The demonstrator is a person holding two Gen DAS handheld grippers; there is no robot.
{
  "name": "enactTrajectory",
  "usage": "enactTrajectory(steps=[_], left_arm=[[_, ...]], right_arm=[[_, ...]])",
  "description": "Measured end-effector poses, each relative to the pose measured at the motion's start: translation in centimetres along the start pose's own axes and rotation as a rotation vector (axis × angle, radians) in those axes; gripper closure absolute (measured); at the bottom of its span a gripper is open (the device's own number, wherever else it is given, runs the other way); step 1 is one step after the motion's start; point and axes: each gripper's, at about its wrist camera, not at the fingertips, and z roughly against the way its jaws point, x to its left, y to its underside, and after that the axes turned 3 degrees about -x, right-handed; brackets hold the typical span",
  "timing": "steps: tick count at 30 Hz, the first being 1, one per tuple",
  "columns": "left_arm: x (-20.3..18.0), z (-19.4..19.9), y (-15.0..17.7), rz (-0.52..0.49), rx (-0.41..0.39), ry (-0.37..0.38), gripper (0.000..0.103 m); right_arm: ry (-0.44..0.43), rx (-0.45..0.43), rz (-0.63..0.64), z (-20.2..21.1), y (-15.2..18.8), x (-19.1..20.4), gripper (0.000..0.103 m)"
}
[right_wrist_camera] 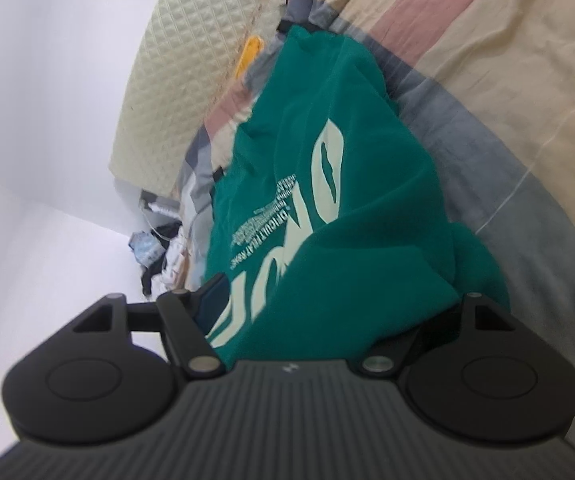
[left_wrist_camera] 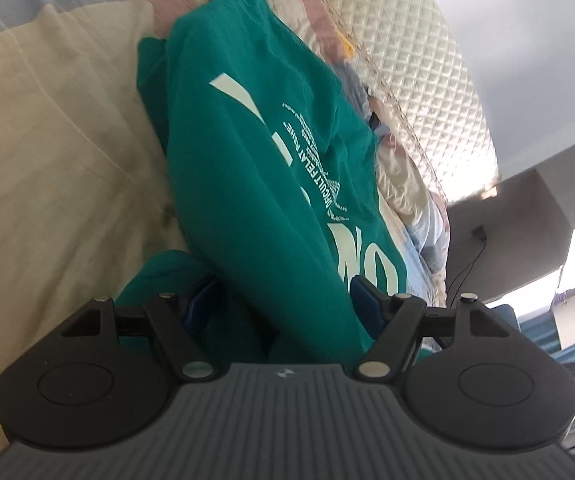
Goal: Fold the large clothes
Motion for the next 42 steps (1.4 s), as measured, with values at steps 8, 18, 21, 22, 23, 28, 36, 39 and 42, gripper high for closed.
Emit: enactTrajectory(steps=[8,18,21,22,23,28,36,39,42], left_arm=[[-0.3,-0.1,0.1,-0.047,-0.013,-0.037,0.085],[-4.0,7.1,0.1,-0.18,-0.194,0.107,0.092],[-5.8,9.8,-0.9,-0.199,-0.232,0.163,0.092],[-6.7,10.6,-1.4,-0.201,-0.24,0.173,0.092],[-7.7,11.4,-1.9,-0.215,-0.252,0.172,0.092],[-13.5,15.6,-5.6,-0.262,-0.318,0.213,0.092],[-26.4,26.0,-12.1,-0.416,-0.414,0.265,0.091],[-31.7,29.9,-13.9,-0.465,-0.467,0.309,0.091],[-36.1,32.3,-16.0,-0.498,-0.512,0.338,0.091]], right_arm=[[0.009,0.031,0.063,-0.6,0.4,0.0,0.097],[-0.197,-0.138,0.273,5.5,2.5,6.3,0.097],[-0.272,-0.179,0.327,7.7,2.1,9.6,0.097],[-0.284,-0.188,0.336,8.3,1.8,10.8,0.097],[-0.292,-0.19,0.341,8.8,1.5,12.2,0.097],[-0.339,-0.235,0.443,10.7,-0.8,21.1,0.097],[-0.437,-0.307,0.627,17.6,-4.4,35.7,0.097],[-0.472,-0.351,0.655,20.3,-6.3,40.6,0.097],[-0.492,-0.408,0.713,22.4,-7.4,44.3,0.097]])
